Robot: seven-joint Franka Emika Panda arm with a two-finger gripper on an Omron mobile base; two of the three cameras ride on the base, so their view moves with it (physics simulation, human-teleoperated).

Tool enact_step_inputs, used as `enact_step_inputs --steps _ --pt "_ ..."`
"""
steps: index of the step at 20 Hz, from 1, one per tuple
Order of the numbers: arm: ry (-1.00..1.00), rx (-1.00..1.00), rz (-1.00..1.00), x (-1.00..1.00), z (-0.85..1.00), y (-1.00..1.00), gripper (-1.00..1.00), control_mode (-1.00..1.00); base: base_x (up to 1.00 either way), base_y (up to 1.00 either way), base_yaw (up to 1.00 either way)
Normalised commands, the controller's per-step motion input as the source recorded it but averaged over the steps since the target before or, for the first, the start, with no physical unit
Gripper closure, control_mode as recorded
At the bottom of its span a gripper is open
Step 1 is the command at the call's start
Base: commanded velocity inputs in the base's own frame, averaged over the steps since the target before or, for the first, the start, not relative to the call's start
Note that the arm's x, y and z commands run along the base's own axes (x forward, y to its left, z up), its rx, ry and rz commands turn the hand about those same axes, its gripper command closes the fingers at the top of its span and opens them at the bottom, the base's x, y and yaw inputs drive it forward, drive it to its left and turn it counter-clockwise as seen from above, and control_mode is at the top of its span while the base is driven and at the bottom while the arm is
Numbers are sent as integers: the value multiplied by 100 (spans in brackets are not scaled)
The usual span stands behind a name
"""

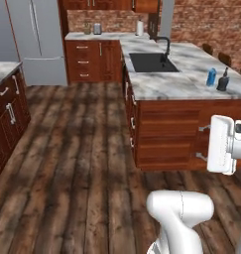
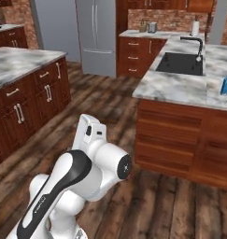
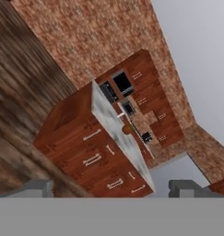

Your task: Move the drinks to the dining counter.

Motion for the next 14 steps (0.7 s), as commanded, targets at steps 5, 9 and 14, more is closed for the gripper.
enact_step_inputs --steps 5,9,14 --pt "0 0 0 0 0 0 -100 100 -8 95 0" --pt "0 0 0 0 0 0 -100 100 -2 90 0" --pt "0 0 0 0 0 0 -100 100 -2 97 0"
